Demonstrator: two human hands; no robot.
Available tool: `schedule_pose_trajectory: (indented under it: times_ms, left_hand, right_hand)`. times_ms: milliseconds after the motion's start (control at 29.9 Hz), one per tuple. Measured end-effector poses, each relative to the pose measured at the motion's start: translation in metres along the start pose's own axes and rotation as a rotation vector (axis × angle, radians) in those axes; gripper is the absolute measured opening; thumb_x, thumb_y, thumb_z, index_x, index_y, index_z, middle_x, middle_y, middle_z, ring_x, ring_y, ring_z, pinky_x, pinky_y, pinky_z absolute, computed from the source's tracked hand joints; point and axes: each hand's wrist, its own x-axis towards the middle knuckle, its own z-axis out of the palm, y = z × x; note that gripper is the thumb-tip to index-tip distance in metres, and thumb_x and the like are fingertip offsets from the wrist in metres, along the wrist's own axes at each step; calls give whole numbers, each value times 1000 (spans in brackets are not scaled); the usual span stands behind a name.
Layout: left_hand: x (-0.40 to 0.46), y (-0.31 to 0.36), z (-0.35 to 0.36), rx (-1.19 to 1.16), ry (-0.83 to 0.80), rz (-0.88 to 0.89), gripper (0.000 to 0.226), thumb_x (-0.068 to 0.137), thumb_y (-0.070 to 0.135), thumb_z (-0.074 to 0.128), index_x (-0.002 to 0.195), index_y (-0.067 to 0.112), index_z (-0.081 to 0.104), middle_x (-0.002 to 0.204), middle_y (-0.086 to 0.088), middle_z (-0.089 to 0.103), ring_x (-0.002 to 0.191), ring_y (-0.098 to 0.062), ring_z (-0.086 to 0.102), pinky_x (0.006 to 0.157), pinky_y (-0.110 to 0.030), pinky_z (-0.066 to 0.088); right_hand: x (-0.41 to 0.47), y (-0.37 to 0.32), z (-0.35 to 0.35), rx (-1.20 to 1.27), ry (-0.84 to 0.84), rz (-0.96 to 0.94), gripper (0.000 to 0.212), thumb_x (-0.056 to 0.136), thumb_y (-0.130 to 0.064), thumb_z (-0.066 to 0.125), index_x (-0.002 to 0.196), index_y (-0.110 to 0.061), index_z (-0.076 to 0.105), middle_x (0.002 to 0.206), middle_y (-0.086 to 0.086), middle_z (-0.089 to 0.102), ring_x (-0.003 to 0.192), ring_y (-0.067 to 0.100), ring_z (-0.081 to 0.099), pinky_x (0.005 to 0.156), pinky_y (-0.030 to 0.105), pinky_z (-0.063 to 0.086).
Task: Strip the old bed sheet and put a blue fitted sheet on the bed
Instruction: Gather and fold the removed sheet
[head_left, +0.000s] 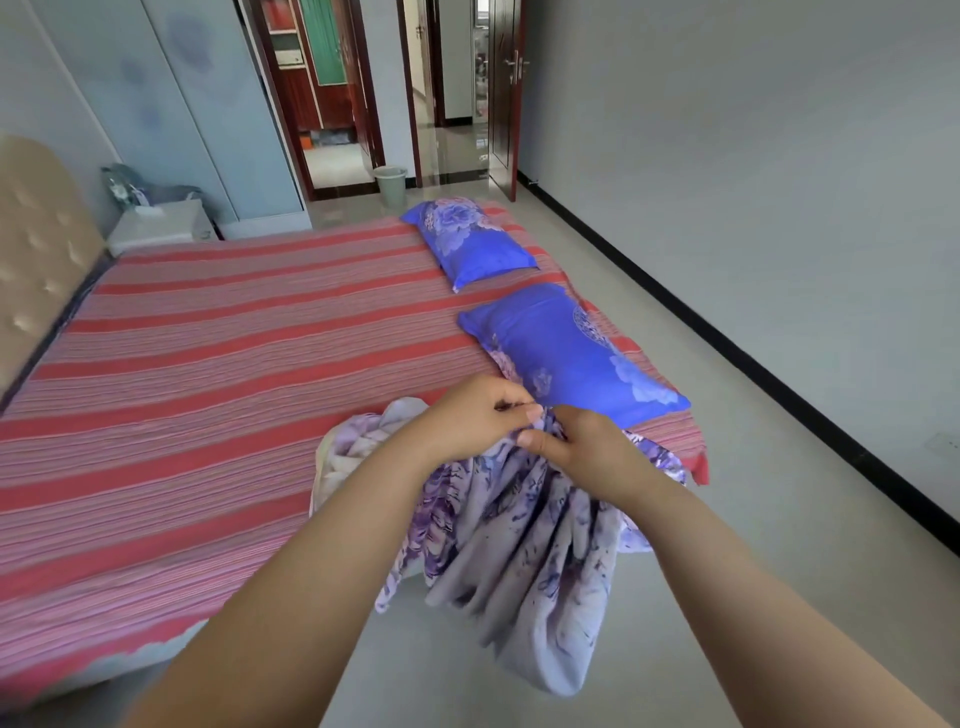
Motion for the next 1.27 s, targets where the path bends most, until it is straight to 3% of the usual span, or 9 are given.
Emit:
schedule_pose_trajectory:
  times_ms: [100,200,267,334,401,501,635,969,1269]
  left_hand:
    - [-11,-1,-1,0,-124,-5,28,96,24,52,70,27,61,61,17,55,57,4,43,60,-16,35]
    - [-21,-11,2,-87,-134,-5,21,99,25,48,83,26,62,77,14,61,73,-6,55,75,-31,45]
    - [-31,-17,3,-287,-66,-52,9,97,20,52,102,24,58,98,11,66,93,-5,62,87,-26,48]
    - [-40,-19,6,-378,31,-65,15,93,18,59,106,23,52,98,15,64,87,6,61,77,-15,47]
    - [-48,-22,14,-224,175,-39,15,89,19,63,98,24,51,87,16,56,71,6,54,64,-13,39]
    - [-54,-33,37,216,449,57,13,83,21,63,88,23,51,88,12,48,79,-5,45,65,-19,33]
    - [-56,-40,56,315,688,-61,15,82,19,60,92,17,50,87,5,50,74,-15,47,60,-26,33]
    - [-50,-46,70,402,881,3,25,86,30,48,106,16,45,92,-4,59,75,-22,60,54,-32,48]
    - [-44,-39,61,671,1078,176,7,83,23,64,90,23,64,97,6,65,86,-20,54,74,-38,37]
  right_hand:
    - [-3,2,0,-38,-76,-25,33,86,-46,61,78,-14,55,59,-7,38,55,7,36,52,18,32]
    - [-4,1,1,-58,-138,-61,41,87,-50,58,96,-10,63,63,-3,44,60,9,41,60,21,37]
    - [-2,1,1,-114,-105,-62,44,88,-52,55,90,-9,62,65,2,48,64,15,45,64,30,40]
    - [-3,-1,2,-170,-54,-70,46,91,-51,51,78,-7,55,61,1,43,61,16,42,60,32,38]
    - [-5,-3,4,-151,7,-80,41,93,-45,51,69,-13,47,55,-2,36,55,12,37,55,30,33]
    - [-6,-7,5,-87,90,-76,39,94,-38,53,67,-11,44,52,-1,31,52,16,30,54,33,30]
    - [-5,-13,5,-67,125,-98,42,93,-39,55,68,-6,46,52,0,31,53,17,28,52,31,28]
    - [-13,-28,15,-50,169,-73,45,94,-37,55,58,-22,31,47,-2,28,48,15,28,47,27,25]
    - [-14,-39,20,1,222,-47,46,93,-35,55,57,-21,30,48,-2,26,50,15,26,49,31,26]
